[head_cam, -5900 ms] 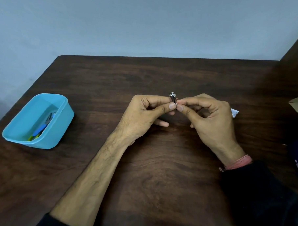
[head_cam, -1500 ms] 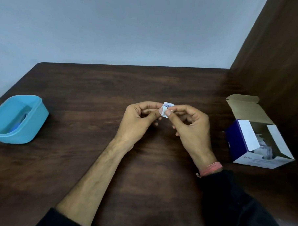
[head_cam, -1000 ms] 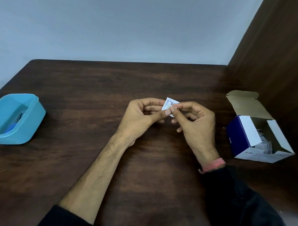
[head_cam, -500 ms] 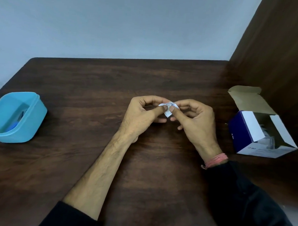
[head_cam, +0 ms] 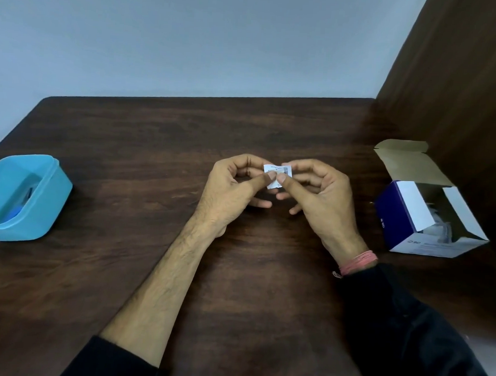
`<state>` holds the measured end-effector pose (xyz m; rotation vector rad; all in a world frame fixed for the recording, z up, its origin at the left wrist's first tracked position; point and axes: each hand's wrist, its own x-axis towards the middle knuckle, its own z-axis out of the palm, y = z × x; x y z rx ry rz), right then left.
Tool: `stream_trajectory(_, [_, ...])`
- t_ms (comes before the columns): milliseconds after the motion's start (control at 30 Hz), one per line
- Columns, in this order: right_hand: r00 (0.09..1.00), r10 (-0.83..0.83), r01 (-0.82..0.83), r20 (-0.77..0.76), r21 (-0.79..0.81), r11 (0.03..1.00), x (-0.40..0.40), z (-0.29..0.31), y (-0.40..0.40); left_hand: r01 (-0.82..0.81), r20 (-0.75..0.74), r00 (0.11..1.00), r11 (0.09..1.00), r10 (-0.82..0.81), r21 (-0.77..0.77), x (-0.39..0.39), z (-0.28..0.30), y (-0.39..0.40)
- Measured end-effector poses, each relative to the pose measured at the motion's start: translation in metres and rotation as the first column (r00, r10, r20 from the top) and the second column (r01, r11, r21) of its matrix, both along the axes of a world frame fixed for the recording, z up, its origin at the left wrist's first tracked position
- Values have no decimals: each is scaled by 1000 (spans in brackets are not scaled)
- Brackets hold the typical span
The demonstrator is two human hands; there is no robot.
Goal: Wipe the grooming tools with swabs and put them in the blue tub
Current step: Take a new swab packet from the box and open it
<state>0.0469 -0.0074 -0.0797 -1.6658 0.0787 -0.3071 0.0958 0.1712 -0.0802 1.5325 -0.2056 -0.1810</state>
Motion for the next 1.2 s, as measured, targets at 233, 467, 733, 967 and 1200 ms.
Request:
stream_trajectory(233, [999, 10, -10, 41, 4, 1000, 1, -1, -2, 29, 48, 998, 999, -28, -14, -3, 2, 1])
stream_trajectory(467, [996, 60, -63, 59, 51, 997, 4, -3, -7, 40, 59, 997, 999, -39, -12, -3, 2, 2])
stream_trajectory(733, [999, 25, -28, 33, 73, 997, 8, -9, -8, -19, 70, 997, 999, 16, 45, -4, -2, -5])
stream_trajectory(967, [999, 32, -33, 16, 109, 993, 6, -6, -7, -28, 87, 996, 996, 20, 88, -4, -3, -6])
stream_trajectory(1200, [999, 38, -40, 28, 96, 995, 7, -7, -10, 1, 42, 999, 1000, -2, 17, -6, 2, -3])
